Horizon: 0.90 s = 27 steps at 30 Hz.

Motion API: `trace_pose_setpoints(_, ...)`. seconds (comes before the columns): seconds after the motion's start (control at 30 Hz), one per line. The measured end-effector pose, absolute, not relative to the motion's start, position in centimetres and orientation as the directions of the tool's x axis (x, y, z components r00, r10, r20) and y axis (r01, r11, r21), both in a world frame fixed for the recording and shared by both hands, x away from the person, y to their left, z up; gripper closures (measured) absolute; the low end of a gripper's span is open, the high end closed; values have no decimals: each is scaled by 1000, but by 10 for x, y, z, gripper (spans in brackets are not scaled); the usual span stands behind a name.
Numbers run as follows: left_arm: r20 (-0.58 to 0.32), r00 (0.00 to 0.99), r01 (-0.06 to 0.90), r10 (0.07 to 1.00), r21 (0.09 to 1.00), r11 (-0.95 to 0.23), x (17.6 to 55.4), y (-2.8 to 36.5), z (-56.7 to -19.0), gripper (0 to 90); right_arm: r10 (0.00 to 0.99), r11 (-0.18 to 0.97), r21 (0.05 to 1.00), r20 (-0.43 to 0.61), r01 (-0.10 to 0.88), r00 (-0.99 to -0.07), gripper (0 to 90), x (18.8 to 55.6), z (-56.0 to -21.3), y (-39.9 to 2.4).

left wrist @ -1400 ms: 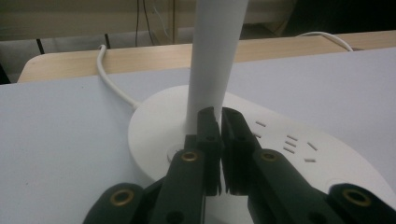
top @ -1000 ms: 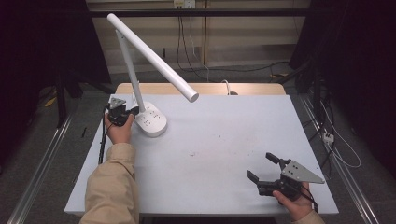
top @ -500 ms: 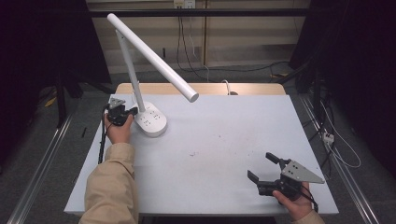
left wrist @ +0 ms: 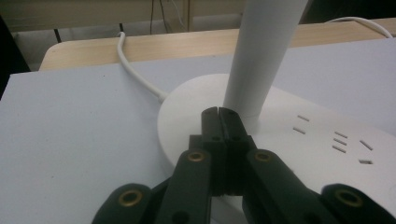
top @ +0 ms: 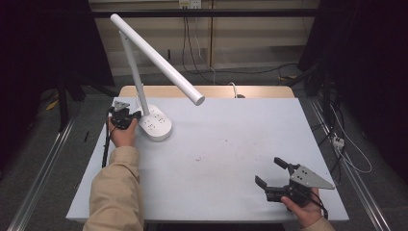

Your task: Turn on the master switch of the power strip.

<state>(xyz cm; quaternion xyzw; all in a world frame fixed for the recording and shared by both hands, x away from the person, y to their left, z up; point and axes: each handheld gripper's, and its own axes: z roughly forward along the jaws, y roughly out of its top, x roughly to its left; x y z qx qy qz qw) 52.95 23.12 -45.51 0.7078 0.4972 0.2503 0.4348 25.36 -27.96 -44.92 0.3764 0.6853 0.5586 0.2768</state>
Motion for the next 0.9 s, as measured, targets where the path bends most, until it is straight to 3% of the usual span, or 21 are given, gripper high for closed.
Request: trace_pose_setpoints(0.9, -66, 375, 492, 925, 860, -138, 530, 231, -457, 900, 824, 92, 975, 41, 205, -566, 54, 252, -449, -281)
